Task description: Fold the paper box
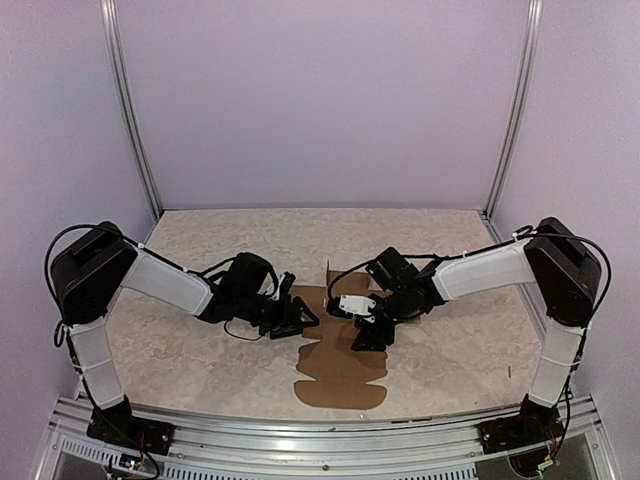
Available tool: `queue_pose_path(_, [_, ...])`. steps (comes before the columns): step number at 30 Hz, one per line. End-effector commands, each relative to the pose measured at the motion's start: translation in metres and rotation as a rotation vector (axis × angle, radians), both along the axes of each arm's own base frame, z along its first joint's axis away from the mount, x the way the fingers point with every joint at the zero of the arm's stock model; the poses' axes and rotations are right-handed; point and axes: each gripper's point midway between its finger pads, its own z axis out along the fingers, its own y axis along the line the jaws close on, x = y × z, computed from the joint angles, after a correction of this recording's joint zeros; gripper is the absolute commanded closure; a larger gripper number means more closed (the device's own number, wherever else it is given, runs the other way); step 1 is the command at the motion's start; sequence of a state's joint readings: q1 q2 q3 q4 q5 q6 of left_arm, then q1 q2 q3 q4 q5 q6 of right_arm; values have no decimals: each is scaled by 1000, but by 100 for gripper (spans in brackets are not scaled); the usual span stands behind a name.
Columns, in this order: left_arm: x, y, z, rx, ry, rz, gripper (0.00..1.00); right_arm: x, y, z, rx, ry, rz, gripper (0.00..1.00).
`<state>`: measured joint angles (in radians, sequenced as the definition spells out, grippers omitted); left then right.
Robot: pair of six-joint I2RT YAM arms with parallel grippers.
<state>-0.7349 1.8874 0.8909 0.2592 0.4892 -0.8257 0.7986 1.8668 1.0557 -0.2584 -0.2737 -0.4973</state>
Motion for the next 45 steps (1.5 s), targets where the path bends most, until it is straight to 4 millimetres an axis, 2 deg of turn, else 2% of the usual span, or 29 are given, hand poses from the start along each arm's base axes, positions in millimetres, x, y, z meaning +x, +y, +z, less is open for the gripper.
queue_pose_path(1, [0, -9, 20, -68, -64, -46, 41, -15, -24, -40, -144, 49, -14, 36])
queue_pose_path(6, [-2, -20, 43, -156, -118, -106, 41, -15, -24, -40, -144, 49, -14, 36])
queue_pose_path(13, [0, -29, 50, -209, -125, -141, 42, -14, -26, -40, -149, 44, -16, 36])
queue_pose_path(19, [2, -34, 36, -219, -73, -151, 42, -14, -28, -41, -155, 38, -21, 36])
queue_pose_path(34, [4, -52, 19, -313, -13, -208, 43, -12, -29, -38, -151, 21, -27, 36])
queue_pose_path(45, [-6, -70, -23, -333, 92, -236, 43, -11, -29, -39, -152, 19, -42, 35])
